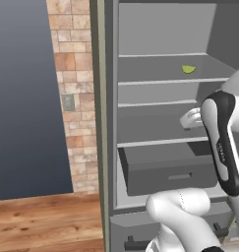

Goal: There is a bowl on the dining counter. Grab a lemon wedge from the fridge and place it in the bowl. Then get the liquor bottle and glass cup from the cabinet and place them next to the bowl.

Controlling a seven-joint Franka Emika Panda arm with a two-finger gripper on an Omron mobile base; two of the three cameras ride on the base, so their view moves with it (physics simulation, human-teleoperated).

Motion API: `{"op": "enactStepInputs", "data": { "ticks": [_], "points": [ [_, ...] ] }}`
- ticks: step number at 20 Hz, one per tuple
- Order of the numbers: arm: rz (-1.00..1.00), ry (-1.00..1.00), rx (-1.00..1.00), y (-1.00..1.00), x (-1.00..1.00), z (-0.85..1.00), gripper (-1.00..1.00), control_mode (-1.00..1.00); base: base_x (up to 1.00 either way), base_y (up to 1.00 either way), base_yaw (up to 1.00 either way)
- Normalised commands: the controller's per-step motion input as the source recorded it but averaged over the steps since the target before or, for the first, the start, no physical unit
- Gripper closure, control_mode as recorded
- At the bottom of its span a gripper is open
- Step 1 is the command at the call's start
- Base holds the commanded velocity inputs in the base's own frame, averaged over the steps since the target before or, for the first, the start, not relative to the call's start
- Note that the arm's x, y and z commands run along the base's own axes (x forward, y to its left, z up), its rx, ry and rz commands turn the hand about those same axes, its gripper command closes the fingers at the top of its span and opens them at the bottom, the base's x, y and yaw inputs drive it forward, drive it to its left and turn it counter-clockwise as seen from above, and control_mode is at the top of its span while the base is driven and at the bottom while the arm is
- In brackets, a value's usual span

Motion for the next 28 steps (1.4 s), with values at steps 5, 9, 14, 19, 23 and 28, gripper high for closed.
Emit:
{"op": "enactStepInputs", "data": {
  "ticks": [5, 9, 14, 19, 23, 28],
  "points": [
    [0.00, -0.16, 0.16, -0.10, 0.62, 0.49, -1.00, -1.00, 0.00, 0.00, 0.00],
    [0.00, -0.19, 0.11, -0.14, 0.56, 0.51, -1.00, -1.00, 0.00, 0.00, 0.00],
    [-0.01, -0.16, 0.06, -0.04, 0.57, 0.41, -1.00, -1.00, 0.00, 0.00, 0.00],
    [-0.01, -0.16, 0.00, -0.10, 0.51, 0.19, -1.00, -1.00, 0.00, 0.00, 0.00],
    [0.00, -0.17, 0.00, -0.17, 0.48, 0.03, -1.00, -1.00, 0.00, 0.00, 0.00],
    [0.00, -0.26, -0.03, -0.17, 0.32, 0.09, -1.00, -1.00, 0.00, 0.00, 0.00]
  ]
}}
